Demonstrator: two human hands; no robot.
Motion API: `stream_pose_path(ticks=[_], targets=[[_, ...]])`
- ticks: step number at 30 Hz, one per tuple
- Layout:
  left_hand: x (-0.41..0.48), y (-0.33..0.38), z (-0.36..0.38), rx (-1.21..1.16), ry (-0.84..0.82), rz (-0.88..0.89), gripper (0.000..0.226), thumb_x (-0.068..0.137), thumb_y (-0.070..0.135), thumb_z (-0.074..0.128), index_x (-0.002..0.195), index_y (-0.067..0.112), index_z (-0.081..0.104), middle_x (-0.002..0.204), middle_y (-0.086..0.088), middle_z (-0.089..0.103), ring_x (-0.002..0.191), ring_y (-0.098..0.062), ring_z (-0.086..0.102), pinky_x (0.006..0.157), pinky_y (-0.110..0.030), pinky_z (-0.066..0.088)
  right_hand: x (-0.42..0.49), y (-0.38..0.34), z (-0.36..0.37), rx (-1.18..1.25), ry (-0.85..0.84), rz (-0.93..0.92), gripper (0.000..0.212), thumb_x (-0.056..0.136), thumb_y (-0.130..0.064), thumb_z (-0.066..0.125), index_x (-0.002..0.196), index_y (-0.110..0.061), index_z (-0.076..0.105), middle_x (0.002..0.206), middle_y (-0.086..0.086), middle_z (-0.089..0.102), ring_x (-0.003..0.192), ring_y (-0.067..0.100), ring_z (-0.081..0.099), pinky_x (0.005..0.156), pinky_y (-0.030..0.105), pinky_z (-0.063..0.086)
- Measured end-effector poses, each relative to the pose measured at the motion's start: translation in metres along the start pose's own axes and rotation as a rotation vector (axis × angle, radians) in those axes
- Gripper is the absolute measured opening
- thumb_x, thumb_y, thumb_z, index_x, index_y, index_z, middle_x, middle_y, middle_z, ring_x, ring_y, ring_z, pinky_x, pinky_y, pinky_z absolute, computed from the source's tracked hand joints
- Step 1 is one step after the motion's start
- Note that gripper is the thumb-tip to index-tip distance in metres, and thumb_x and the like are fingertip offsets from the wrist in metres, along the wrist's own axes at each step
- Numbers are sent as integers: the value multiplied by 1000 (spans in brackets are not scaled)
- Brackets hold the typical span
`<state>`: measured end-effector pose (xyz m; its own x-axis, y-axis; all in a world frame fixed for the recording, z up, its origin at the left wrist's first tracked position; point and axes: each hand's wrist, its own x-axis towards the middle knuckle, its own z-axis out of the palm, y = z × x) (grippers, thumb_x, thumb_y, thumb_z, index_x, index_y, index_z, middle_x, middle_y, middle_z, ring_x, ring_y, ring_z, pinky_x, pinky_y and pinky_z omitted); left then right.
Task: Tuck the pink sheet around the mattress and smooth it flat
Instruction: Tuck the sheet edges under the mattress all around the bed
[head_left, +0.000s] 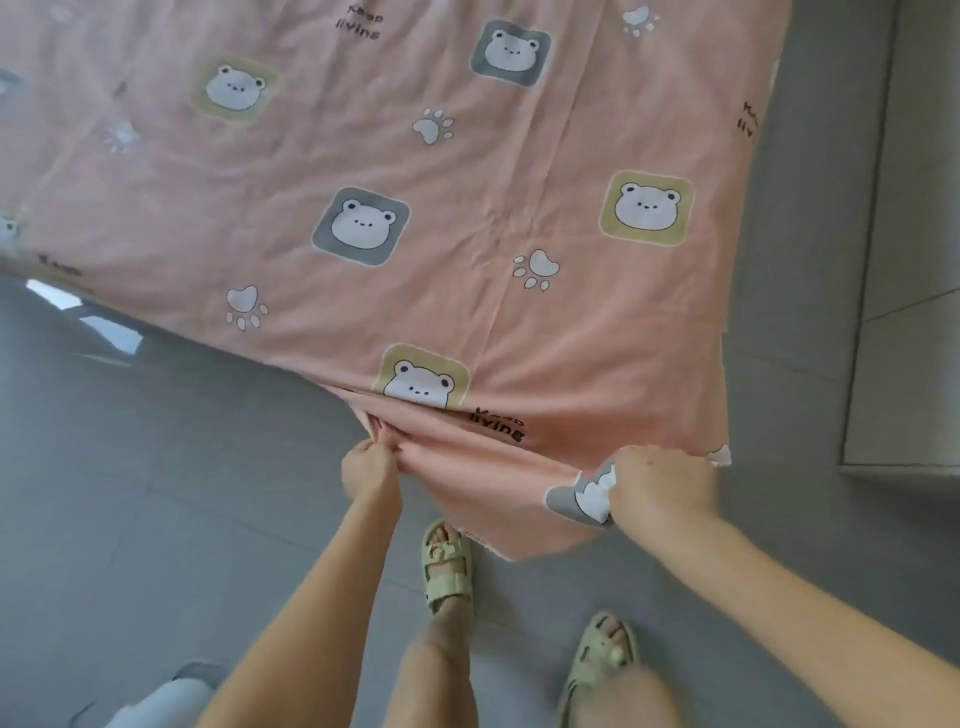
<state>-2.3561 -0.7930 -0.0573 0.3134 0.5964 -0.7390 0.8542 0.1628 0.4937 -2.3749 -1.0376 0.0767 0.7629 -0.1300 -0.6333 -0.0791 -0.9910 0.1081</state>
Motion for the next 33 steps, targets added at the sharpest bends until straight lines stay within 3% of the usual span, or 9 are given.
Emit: stream_pose_path(ticks=[4, 7, 10, 13, 16, 19, 23, 28, 33], targets=[[-20, -26, -34, 86, 119, 299, 46, 90, 25, 54, 54, 15, 27, 55, -5, 27, 55, -19, 24, 56, -33, 20, 19, -54, -4, -22, 378, -386, 36, 71, -45, 75, 84, -13, 66, 85, 6, 68, 81, 28, 63, 66, 33, 46], [-37, -34, -61, -11, 138, 369, 31, 82, 36, 53, 61, 14, 45, 61, -7, 41, 60, -17, 35, 60, -32, 28, 26, -94, -1, 236, -19, -619, 50, 92, -52, 45, 123, -14, 55, 126, 6, 58, 119, 27, 52, 93, 37, 42], [-72, -47, -84, -105, 116, 416, 33, 83, 29, 54, 54, 17, 44, 56, -1, 37, 58, -18, 32, 59, -32, 25, 11, -119, 3, 373, -250, -733, 57, 90, -55, 44, 134, -18, 48, 136, 1, 52, 127, 21, 48, 103, 37, 39], [-118, -68, -93, -138, 95, 480, 40, 82, 28, 56, 50, 17, 34, 52, -2, 28, 53, -17, 26, 56, -31, 18, -13, -129, 9, 546, -369, -817, 43, 93, -59, 35, 83, -25, 59, 89, -3, 62, 84, 12, 58, 83, 36, 42], [-152, -91, -84, -111, 114, 474, 51, 85, 26, 60, 43, 20, 30, 46, 8, 27, 48, -12, 25, 53, -30, 20, -36, -139, 4, 610, -421, -783, 51, 87, -66, 36, 64, -22, 47, 77, 1, 60, 71, 17, 54, 72, 36, 43], [-171, -98, -77, -177, 61, 458, 47, 72, 51, 55, 48, 13, 40, 51, 3, 35, 53, -17, 32, 55, -35, 25, -50, -149, 6, 449, -333, -823, 42, 84, -43, 54, 52, -19, 38, 52, -2, 45, 55, 17, 42, 57, 30, 34], [-188, -93, -91, -237, 32, 513, 50, 69, 61, 51, 51, 17, 33, 54, 2, 29, 55, -16, 28, 56, -35, 21, -64, -159, -4, 382, -206, -863, 34, 74, -8, 50, 45, -16, 37, 27, -6, 37, 42, 11, 34, 40, 20, 26], [-196, -103, -130, -289, -128, 435, 43, 84, 51, 49, 65, 15, 64, 63, 3, 65, 60, -13, 58, 58, -22, 40, -75, -172, -19, 293, -154, -1022, 37, 75, -30, 52, 49, -18, 30, 42, -4, 31, 45, 10, 27, 47, 24, 24], [-132, -107, -159, -190, 308, 186, 26, 97, 33, 44, 96, 12, 60, 100, -9, 66, 97, -29, 60, 83, -38, 45, -40, -198, -10, -65, 246, -949, 42, 92, -53, 39, 80, -17, 57, 82, 6, 58, 84, 28, 59, 60, 30, 33]])
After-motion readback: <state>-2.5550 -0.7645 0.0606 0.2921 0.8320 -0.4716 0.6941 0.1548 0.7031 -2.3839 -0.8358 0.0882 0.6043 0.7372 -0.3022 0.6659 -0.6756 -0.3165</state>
